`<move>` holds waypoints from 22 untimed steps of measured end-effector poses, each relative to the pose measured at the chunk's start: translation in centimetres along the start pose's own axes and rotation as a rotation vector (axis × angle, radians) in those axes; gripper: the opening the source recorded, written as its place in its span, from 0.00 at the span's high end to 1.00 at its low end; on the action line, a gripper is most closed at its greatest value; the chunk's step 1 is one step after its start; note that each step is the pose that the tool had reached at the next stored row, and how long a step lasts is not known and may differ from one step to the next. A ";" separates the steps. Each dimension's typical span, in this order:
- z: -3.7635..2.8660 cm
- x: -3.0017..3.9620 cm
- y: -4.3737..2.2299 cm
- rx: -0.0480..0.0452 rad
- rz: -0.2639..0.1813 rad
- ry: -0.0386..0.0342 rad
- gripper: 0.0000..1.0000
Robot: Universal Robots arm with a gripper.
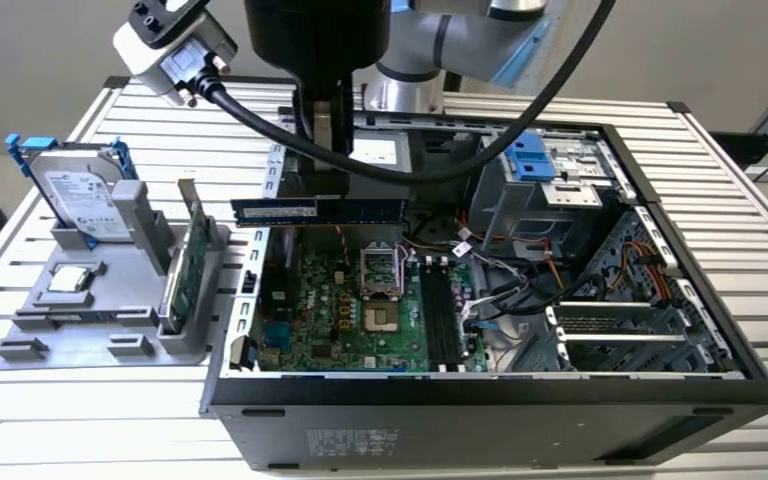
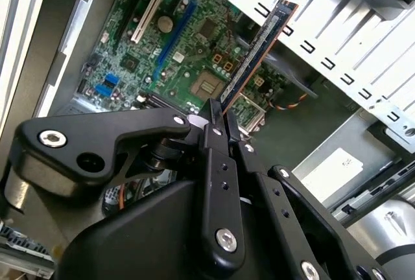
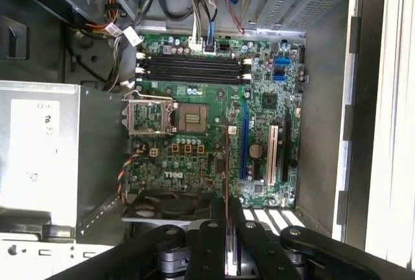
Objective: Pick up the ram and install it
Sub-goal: 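Pick up the ram and move it above insertion slot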
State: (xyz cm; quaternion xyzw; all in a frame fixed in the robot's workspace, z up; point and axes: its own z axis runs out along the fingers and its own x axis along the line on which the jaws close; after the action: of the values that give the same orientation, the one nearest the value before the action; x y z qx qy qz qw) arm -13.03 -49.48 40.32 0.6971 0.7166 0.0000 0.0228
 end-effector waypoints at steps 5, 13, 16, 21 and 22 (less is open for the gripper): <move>0.02 0.00 0.56 0.0000 0.000 -0.0001 1.00; 0.06 0.00 1.44 0.0000 0.000 0.0000 1.00; 0.07 0.01 1.75 0.0000 0.000 0.0000 1.00; 0.09 0.01 2.25 0.0000 0.000 0.0000 1.00; 0.09 0.02 2.37 0.0000 0.000 0.0000 1.00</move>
State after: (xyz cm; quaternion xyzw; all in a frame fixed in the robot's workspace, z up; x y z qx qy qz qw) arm -10.66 -49.40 40.30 0.6971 0.7166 0.0000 0.0228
